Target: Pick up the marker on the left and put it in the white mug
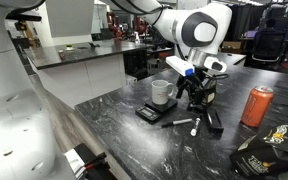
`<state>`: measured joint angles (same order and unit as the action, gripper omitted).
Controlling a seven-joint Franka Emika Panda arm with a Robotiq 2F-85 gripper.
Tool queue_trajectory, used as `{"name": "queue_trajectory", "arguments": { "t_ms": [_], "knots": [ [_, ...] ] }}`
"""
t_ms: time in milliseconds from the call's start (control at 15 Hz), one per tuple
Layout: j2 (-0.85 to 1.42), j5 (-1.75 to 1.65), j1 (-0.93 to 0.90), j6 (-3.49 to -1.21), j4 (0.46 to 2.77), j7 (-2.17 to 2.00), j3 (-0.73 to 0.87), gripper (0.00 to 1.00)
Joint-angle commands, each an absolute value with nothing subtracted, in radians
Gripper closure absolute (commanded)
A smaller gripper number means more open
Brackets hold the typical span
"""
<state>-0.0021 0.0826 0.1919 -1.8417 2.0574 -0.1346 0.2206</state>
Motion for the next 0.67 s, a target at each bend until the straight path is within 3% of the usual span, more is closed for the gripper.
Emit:
{"name": "queue_trajectory", "arguments": {
  "t_ms": [0, 600],
  "knots": [
    [-0.026, 0.087, 0.199, -1.762, 2.064, -0.129, 0.217, 0.00],
    [0.120, 0.177, 0.211, -1.724, 2.017, -0.047, 0.224, 0.00]
  ]
}}
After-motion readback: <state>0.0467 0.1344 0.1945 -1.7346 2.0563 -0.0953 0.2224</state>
